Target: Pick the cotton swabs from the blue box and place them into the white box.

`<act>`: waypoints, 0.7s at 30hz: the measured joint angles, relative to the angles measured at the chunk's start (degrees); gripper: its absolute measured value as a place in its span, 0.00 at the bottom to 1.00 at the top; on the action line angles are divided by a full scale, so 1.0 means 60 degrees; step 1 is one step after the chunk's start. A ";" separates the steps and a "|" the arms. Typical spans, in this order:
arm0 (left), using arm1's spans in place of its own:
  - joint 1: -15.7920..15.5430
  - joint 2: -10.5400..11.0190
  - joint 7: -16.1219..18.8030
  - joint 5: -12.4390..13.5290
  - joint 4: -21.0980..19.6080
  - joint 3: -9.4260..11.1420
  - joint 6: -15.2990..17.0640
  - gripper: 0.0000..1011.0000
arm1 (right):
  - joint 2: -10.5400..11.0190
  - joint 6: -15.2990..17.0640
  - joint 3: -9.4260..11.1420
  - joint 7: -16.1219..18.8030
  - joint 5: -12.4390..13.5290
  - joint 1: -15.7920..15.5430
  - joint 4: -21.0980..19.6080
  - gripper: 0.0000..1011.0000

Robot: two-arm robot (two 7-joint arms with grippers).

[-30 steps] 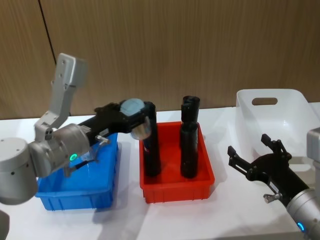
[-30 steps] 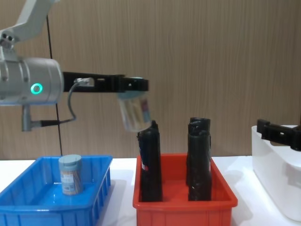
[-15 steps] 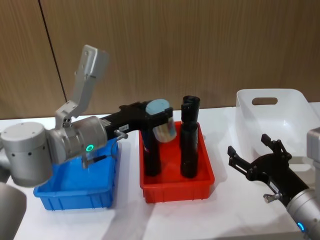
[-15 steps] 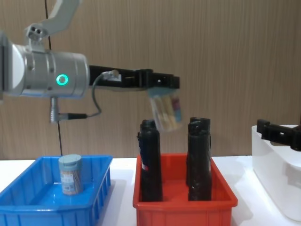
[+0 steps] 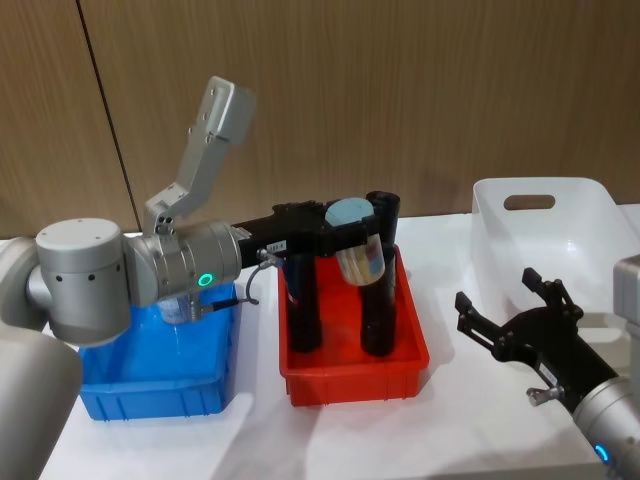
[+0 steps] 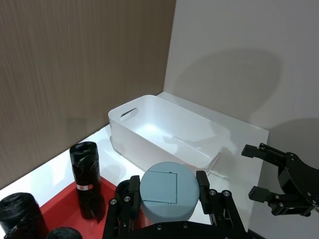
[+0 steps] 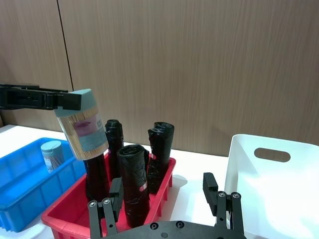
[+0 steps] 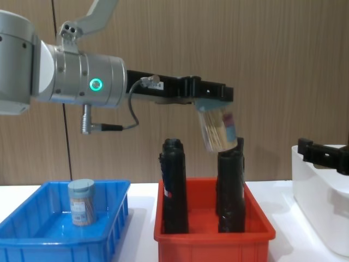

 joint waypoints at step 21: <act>-0.0351 -0.0185 -0.0378 0.0162 0.0391 0.0131 0.0095 0.67 | -0.0001 0.0323 0.0033 0.0634 0.0382 0.0142 0.0048 0.99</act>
